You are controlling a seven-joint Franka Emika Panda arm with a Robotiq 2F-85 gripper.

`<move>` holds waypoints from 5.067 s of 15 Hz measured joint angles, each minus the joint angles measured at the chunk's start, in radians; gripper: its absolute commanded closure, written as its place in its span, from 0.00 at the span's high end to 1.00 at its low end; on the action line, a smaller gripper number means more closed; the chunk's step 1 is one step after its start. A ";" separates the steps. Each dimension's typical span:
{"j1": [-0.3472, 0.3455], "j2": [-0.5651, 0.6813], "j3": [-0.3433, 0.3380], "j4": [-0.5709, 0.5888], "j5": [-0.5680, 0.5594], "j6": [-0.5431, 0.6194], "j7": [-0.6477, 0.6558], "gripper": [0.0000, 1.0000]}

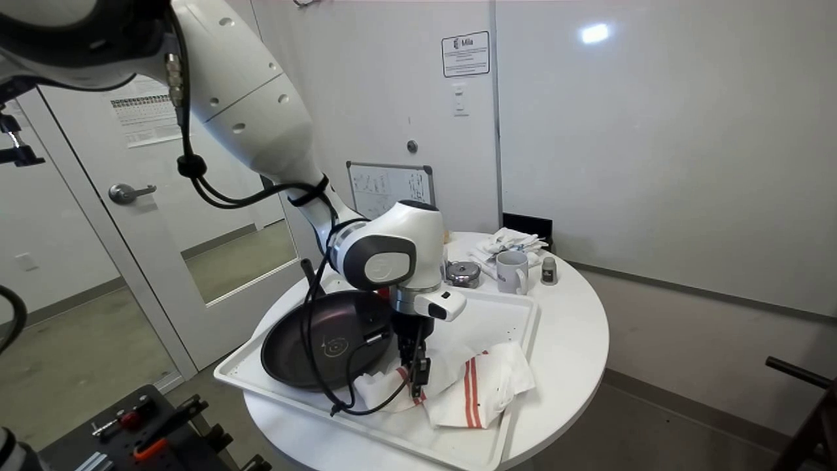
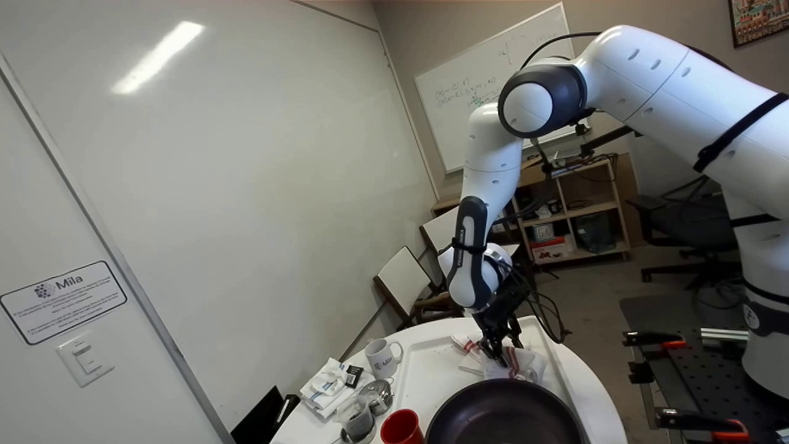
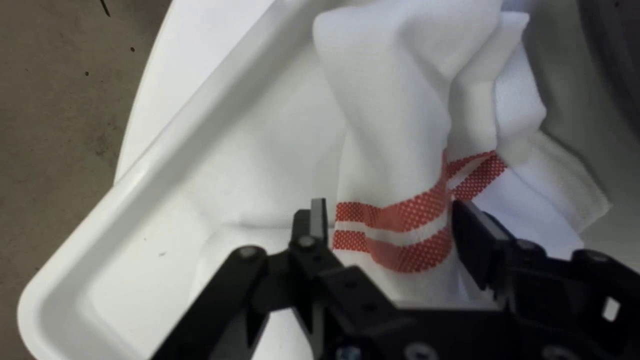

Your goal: Use the red striped cloth to wipe the pan

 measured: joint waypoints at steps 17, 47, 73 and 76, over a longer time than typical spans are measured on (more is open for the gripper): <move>0.081 -0.234 -0.072 -0.213 -0.090 0.167 0.005 0.04; 0.354 -0.243 0.081 -0.157 -0.595 0.150 0.295 0.04; 0.326 0.055 0.035 0.053 -0.340 0.166 0.124 0.14; 0.328 0.054 0.033 0.052 -0.340 0.165 0.123 0.04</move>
